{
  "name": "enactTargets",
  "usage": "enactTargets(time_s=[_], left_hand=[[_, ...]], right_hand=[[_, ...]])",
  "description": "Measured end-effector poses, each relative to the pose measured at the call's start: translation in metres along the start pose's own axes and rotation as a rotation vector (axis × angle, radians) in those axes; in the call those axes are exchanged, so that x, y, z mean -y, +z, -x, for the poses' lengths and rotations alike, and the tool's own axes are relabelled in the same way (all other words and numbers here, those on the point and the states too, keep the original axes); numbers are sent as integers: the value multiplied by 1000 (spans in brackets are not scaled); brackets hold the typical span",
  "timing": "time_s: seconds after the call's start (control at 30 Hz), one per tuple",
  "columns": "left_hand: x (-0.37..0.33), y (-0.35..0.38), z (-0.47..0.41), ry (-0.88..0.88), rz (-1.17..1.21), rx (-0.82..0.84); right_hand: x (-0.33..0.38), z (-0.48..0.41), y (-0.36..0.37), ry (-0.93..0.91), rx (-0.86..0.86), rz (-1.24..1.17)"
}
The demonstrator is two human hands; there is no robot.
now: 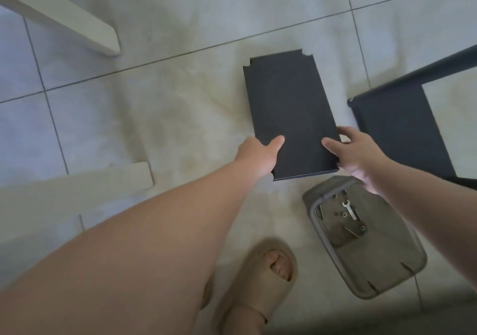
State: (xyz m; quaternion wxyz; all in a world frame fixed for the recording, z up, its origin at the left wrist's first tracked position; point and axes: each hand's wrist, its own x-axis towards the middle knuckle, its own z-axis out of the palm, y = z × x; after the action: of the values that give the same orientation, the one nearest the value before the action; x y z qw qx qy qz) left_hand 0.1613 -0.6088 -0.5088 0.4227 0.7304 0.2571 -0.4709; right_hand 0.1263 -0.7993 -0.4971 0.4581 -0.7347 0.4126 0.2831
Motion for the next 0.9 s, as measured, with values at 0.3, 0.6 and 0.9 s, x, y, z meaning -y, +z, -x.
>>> enactTargets(time_s=[0.3,0.6,0.9], left_hand=[[1,33,-39,-94,98,19],[15,-3,7,-18,-125,76],[7,-60,157,203,-802,30]], right_hand=[[-10,-50,10,91,-44,245],[10,5,7,36,14,352],[62,152,-15,-101,17,680]])
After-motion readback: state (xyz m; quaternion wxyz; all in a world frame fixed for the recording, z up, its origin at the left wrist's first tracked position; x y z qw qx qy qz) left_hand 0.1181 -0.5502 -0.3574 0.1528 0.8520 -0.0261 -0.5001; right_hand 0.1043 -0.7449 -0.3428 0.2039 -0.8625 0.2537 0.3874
